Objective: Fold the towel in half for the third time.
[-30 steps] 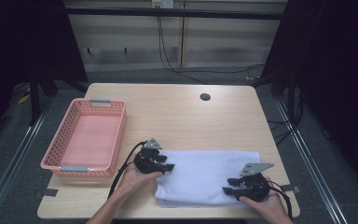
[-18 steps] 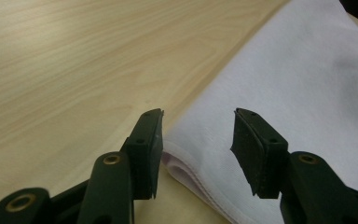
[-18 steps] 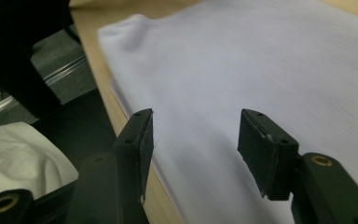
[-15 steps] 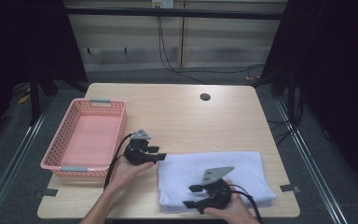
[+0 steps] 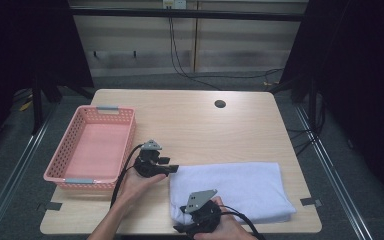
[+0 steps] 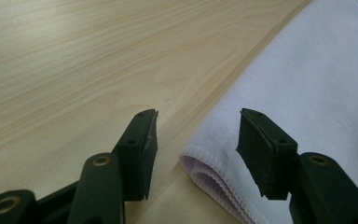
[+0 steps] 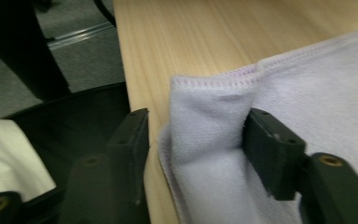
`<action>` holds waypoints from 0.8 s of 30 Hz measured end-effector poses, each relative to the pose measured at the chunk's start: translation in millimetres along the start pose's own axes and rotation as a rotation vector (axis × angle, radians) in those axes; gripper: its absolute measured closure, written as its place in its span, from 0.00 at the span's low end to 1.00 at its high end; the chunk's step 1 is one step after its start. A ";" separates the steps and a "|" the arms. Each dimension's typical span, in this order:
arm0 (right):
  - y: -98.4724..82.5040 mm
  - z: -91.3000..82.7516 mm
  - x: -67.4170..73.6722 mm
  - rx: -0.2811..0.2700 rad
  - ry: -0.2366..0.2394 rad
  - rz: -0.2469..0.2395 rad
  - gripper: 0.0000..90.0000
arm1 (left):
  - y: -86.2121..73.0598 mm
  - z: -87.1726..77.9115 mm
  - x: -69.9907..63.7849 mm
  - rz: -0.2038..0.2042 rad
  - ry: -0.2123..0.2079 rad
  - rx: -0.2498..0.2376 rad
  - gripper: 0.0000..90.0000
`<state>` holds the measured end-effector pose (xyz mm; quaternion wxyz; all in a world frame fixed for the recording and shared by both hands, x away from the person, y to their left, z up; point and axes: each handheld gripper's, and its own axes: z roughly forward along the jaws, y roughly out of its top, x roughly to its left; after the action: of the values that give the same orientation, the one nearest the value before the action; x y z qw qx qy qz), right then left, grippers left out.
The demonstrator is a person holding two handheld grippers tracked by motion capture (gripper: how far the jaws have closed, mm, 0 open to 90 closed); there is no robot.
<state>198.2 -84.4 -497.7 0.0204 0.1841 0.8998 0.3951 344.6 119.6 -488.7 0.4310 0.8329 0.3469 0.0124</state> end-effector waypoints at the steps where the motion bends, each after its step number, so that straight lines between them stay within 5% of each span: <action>1: -0.9 -0.1 1.5 0.000 -0.015 -0.020 0.50 | 0.1 -1.2 1.1 -0.008 0.010 -0.001 0.52; 5: -3.2 1.3 9.6 0.003 -0.073 -0.083 0.52 | 0.1 -3.8 3.4 -0.026 0.022 -0.006 0.51; 8: -3.4 -0.2 5.5 -0.008 -0.110 -0.076 0.73 | -1.8 -1.4 5.1 -0.036 0.028 0.004 0.50; 17: -0.4 -3.7 -7.5 -0.004 -0.053 0.057 0.86 | -6.0 8.0 7.2 -0.042 0.014 0.060 0.49; 22: 1.3 -5.8 -9.2 -0.005 -0.040 0.068 0.88 | -6.3 11.8 1.6 -0.007 -0.028 0.077 0.65; 24: 2.3 -7.5 -9.0 -0.014 -0.042 0.074 0.88 | -6.1 13.4 -1.7 0.006 -0.038 0.082 0.80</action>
<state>206.0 -91.3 -491.9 0.0260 0.2251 0.8890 0.3980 344.1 111.4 -501.0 0.4028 0.8511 0.3364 -0.0166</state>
